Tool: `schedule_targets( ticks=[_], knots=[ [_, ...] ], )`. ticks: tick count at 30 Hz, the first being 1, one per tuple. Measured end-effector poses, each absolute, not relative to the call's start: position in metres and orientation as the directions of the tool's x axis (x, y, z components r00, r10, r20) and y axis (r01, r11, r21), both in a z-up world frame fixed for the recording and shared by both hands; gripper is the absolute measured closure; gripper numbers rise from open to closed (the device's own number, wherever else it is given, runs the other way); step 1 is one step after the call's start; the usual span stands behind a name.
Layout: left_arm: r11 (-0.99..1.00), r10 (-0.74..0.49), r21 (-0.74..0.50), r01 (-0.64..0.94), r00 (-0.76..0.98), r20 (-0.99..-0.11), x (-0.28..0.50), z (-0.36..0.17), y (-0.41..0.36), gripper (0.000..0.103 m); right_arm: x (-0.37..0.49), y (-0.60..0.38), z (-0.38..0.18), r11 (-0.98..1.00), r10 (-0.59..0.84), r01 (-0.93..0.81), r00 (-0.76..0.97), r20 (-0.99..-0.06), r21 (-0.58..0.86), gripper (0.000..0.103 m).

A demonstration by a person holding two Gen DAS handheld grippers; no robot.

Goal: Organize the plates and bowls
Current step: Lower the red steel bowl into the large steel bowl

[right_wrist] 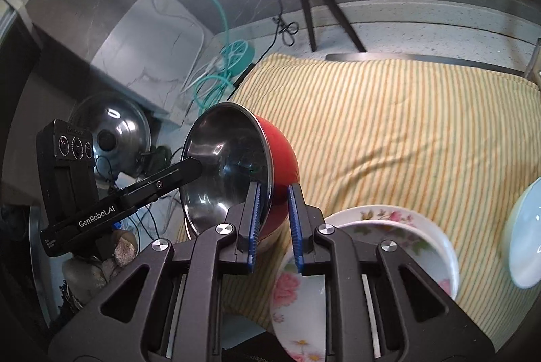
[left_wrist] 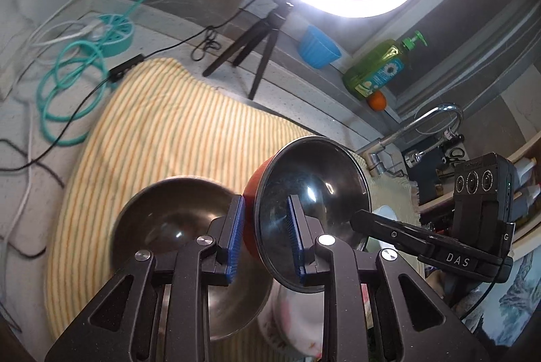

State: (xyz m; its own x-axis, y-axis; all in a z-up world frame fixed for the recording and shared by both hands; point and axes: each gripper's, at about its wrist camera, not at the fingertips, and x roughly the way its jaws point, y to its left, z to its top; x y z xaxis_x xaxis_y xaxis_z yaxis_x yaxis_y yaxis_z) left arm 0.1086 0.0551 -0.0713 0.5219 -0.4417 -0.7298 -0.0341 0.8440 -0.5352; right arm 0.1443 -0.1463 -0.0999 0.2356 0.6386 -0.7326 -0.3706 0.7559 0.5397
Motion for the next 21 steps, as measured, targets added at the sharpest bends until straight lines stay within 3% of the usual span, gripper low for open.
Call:
schedule_targets(
  ticks=[21],
  knots=[
    [0.864, -0.363, -0.483, -0.143, 0.488, -0.794, 0.074, -0.104, 0.101, 0.081, 0.141, -0.069, -0.151, 0.777, 0.554, -0.442, 0.139, -0.821, 0.449, 0.086]
  ],
)
